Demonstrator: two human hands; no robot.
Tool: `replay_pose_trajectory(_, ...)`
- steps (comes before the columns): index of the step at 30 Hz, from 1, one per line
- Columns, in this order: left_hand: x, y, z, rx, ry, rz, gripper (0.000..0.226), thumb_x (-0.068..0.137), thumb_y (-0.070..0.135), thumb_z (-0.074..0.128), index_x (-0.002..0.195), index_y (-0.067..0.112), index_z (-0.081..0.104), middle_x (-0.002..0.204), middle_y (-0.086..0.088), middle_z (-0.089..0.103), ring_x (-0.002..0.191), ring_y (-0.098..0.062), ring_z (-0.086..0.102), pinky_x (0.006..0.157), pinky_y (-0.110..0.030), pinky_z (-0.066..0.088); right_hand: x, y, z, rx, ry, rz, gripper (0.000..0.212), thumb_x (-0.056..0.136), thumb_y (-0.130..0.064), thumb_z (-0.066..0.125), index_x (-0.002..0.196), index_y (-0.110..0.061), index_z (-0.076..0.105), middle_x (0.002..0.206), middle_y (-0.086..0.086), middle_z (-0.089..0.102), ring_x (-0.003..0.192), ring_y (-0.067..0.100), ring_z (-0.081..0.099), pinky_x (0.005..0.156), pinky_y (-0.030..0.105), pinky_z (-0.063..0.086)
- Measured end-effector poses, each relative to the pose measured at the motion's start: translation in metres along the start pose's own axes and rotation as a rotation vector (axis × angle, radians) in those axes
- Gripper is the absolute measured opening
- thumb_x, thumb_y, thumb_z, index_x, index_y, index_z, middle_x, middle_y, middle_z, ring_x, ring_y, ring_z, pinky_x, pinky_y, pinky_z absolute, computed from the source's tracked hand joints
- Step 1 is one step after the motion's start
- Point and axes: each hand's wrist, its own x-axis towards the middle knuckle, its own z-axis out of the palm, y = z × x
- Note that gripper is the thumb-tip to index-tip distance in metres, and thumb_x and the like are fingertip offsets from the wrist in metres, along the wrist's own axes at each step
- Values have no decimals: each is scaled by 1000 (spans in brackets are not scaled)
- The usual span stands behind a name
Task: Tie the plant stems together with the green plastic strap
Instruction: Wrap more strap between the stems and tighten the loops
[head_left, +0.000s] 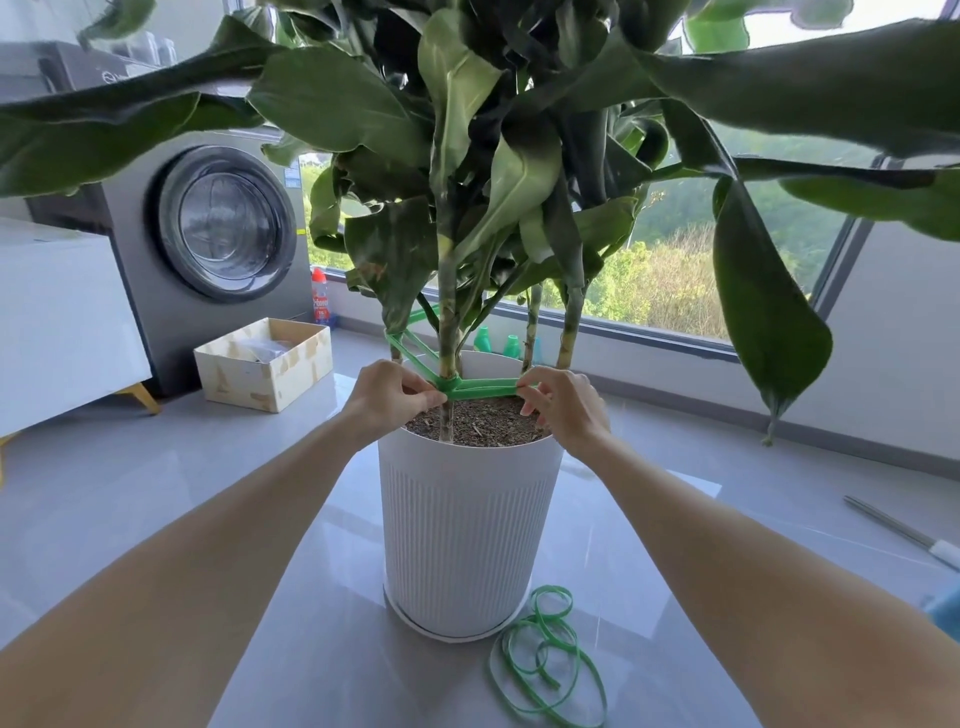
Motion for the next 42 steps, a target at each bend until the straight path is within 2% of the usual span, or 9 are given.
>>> replay_pose_trajectory(6, 0, -2, -1, -13, 6, -5, 22, 79, 22, 74, 96, 7, 75, 80, -4, 69, 78, -20, 60, 68, -23, 44, -1, -26, 14, -53, -83, -98, 14, 93, -31, 59, 98, -24, 69, 72, -8, 71, 54, 12, 64, 57, 28, 52)
replay_pose_trajectory(17, 2, -8, -3, 18, 3, 15, 25, 83, 18, 71, 104, 6, 72, 100, -10, 72, 84, -16, 64, 80, -22, 46, -2, -50, 20, -48, -143, -170, 17, 92, -32, 59, 97, -28, 75, 72, -6, 72, 53, 14, 64, 56, 32, 54)
replay_pose_trajectory(21, 4, -11, 0, 36, 41, 17, 22, 83, 20, 70, 102, 9, 74, 98, -10, 73, 87, -19, 67, 82, -28, 52, -3, -52, 20, -69, -132, -166, 18, 93, -30, 58, 94, -27, 75, 70, -7, 70, 54, 13, 62, 58, 34, 54)
replay_pose_trajectory(25, 5, -12, 5, 51, 87, -34, 20, 84, 25, 70, 101, 17, 74, 96, -4, 74, 84, -20, 66, 79, -37, 54, -5, -50, 22, -41, -125, -106, 20, 91, -27, 60, 107, -29, 72, 74, -6, 72, 63, 16, 66, 60, 34, 55)
replay_pose_trajectory(29, 5, -12, 12, 52, 153, -99, 20, 83, 33, 68, 100, 25, 75, 99, 0, 73, 97, -23, 60, 87, -38, 37, -5, -48, 23, -10, -115, -68, 24, 88, -23, 62, 109, -31, 70, 71, -7, 71, 64, 14, 66, 61, 34, 56)
replay_pose_trajectory(32, 5, -13, 16, 86, 217, -118, 19, 82, 33, 69, 100, 27, 74, 115, 4, 68, 114, -21, 51, 99, -42, 23, -7, -47, 21, -23, -68, -43, 27, 83, -19, 62, 105, -32, 70, 65, -6, 68, 64, 13, 64, 59, 31, 52)
replay_pose_trajectory(34, 5, -15, 17, 75, 261, -116, 21, 77, 35, 73, 98, 30, 75, 126, 5, 61, 123, -21, 42, 99, -42, 24, -8, -46, 18, -39, 11, -25, 26, 81, -17, 61, 101, -30, 70, 63, -9, 64, 65, 12, 63, 62, 29, 52)
replay_pose_trajectory(39, 1, -10, 18, 116, 323, -300, 40, 71, 44, 76, 106, 28, 69, 121, -7, 51, 117, -30, 36, 90, -37, 36, -7, -43, 12, -67, 194, 2, 20, 88, -18, 55, 101, -27, 69, 86, -9, 71, 75, 11, 63, 69, 30, 54)
replay_pose_trajectory(42, 0, -11, 19, -101, 241, -316, 26, 73, 36, 78, 94, 22, 74, 111, -6, 66, 109, -23, 52, 89, -34, 45, -8, -42, 11, -67, 219, 7, 19, 90, -18, 55, 100, -24, 69, 89, -8, 71, 75, 9, 59, 68, 26, 50)
